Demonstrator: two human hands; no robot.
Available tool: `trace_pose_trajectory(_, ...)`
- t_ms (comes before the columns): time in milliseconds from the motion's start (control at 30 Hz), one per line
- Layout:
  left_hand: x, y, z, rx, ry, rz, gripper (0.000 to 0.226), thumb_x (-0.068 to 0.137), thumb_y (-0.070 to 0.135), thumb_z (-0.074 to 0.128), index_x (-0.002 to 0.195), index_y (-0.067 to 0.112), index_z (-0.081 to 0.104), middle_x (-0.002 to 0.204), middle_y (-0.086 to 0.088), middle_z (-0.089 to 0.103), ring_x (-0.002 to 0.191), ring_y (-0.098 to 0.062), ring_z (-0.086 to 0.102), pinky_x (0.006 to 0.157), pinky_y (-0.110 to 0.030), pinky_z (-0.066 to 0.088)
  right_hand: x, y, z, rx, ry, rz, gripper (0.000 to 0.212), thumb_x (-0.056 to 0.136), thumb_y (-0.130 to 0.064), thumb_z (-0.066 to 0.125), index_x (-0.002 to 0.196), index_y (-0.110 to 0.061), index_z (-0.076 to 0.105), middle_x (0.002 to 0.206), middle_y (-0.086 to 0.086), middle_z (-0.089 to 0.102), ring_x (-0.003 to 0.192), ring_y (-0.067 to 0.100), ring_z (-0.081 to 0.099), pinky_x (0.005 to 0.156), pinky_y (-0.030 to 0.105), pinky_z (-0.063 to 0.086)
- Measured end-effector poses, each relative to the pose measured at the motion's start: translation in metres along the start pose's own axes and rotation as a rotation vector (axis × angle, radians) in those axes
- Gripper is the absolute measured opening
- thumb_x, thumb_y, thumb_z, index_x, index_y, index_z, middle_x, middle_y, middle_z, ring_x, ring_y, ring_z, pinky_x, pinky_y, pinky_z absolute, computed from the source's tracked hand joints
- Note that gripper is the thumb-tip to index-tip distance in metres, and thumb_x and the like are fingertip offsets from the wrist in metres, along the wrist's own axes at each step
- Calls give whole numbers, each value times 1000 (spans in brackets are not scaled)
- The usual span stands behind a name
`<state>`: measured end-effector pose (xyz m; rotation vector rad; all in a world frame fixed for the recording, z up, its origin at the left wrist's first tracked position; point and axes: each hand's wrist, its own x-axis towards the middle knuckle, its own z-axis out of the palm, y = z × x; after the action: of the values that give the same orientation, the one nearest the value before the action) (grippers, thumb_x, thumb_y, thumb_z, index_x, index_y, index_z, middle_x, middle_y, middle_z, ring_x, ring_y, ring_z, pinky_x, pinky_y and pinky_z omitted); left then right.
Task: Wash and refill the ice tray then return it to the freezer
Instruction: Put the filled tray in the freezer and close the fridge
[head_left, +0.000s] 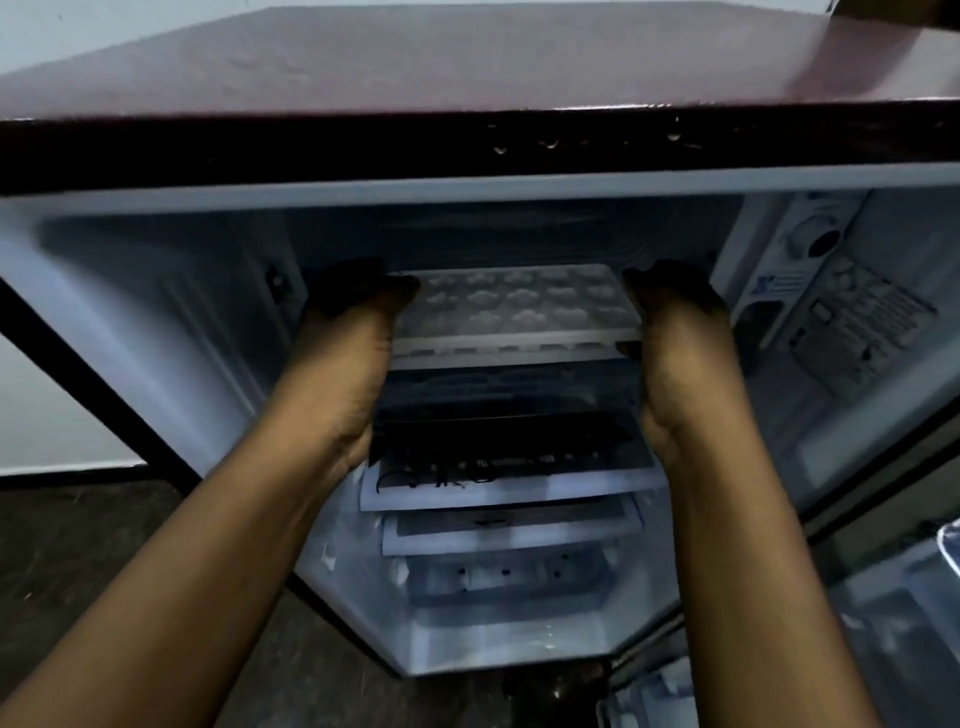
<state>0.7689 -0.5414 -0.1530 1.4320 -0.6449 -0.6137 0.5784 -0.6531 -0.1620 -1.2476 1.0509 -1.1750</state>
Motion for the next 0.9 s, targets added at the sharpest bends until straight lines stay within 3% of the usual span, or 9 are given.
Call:
trace_pose_trajectory(67, 4, -3, 4, 45, 9, 25, 40, 101, 30, 69, 140, 32, 62, 136, 11, 66, 125, -9, 60, 107, -28, 46, 2, 3, 3, 8, 11, -5, 60, 99, -39, 63, 155, -24, 46, 150, -7, 53, 135, 16, 52, 117, 46, 44)
trace_pose_trajectory(167, 10, -7, 7, 109, 0, 73, 46, 103, 31, 67, 148, 30, 57, 144, 10, 59, 130, -9, 56, 97, -17, 43, 4, 6, 6, -48, 20, -46, 56, 104, -33, 60, 157, -27, 41, 156, -6, 47, 137, 13, 50, 118, 41, 42)
trace_pose_trajectory(300, 9, -21, 7, 447, -14, 178, 48, 103, 44, 62, 149, 35, 53, 152, 9, 50, 132, -8, 50, 100, -16, 40, -7, 20, 7, -308, 27, -222, 62, 106, -38, 56, 162, -24, 32, 164, -5, 37, 148, 12, 37, 114, 16, 31)
trace_pose_trajectory(333, 4, -28, 5, 606, -19, 259, 53, 102, 50, 60, 152, 33, 52, 161, 4, 43, 139, -12, 47, 108, -20, 40, -12, 27, 7, -435, 52, -333, 64, 106, -40, 55, 162, -20, 33, 164, -1, 38, 150, 17, 36, 117, 21, 33)
trace_pose_trajectory(400, -7, -41, 4, 920, -81, 489, 67, 100, 57, 50, 158, 25, 45, 175, -7, 20, 158, -31, 27, 127, -45, 31, -19, 44, 8, -656, 50, -531, 67, 103, -42, 53, 159, -10, 37, 165, 11, 37, 153, 30, 32, 123, 46, 32)
trace_pose_trajectory(500, -19, -59, 7, 1190, -193, 698, 78, 101, 58, 38, 166, 16, 31, 177, -13, 2, 163, -39, -7, 130, -62, 7, -26, 66, 14, -897, -42, -655, 72, 100, -44, 47, 161, -7, 35, 169, 16, 26, 159, 38, 15, 125, 63, 16)
trace_pose_trajectory(700, -7, -68, 14, 1327, -228, 704, 88, 97, 57, 33, 170, 18, 3, 177, -12, -13, 162, -36, -19, 130, -58, -11, -22, 68, 20, -1156, -111, -649, 73, 105, -51, 28, 166, -11, 18, 174, 10, 7, 161, 36, -6, 127, 63, -1)
trace_pose_trajectory(900, 22, -69, 12, 1340, -316, 696, 98, 93, 66, 37, 168, 29, -13, 175, -1, -26, 160, -27, -28, 130, -51, -15, -5, 60, 22, -1307, -182, -560, 77, 103, -63, 11, 167, -23, -1, 174, 0, -12, 159, 28, -19, 127, 57, -11)
